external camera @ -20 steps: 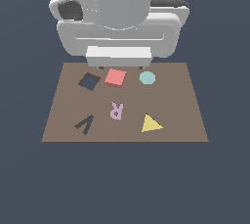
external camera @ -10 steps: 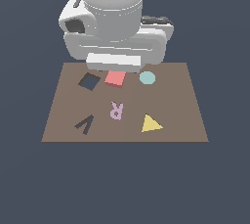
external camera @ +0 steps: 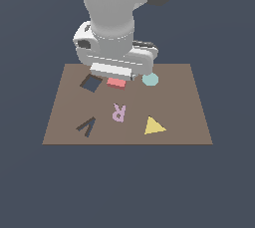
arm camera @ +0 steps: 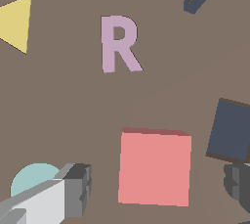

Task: Insert a designated object into the corresponding slot on a board.

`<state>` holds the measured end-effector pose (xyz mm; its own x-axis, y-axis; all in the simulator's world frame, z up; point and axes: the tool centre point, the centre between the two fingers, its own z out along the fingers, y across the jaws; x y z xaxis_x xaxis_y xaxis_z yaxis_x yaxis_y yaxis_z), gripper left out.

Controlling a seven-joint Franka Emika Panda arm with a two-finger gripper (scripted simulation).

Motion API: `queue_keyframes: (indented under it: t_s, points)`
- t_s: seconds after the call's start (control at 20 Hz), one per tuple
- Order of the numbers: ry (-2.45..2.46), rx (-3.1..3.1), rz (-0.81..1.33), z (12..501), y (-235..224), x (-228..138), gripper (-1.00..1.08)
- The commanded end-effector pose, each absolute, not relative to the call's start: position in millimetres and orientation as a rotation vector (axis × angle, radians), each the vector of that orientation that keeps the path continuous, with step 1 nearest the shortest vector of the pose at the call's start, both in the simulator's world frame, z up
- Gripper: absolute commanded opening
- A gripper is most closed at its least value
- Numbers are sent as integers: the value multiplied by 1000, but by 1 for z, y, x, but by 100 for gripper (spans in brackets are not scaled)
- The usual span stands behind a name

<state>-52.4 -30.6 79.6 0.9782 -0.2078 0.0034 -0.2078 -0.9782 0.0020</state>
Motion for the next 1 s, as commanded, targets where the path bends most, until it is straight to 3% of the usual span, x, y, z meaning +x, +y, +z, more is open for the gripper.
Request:
queue_keyframes:
  t_s: [0.0, 0.95]
  points:
    - [-366, 3118, 4, 67, -32, -59, 100]
    - [-413, 3114, 0, 31, -33, -67, 100]
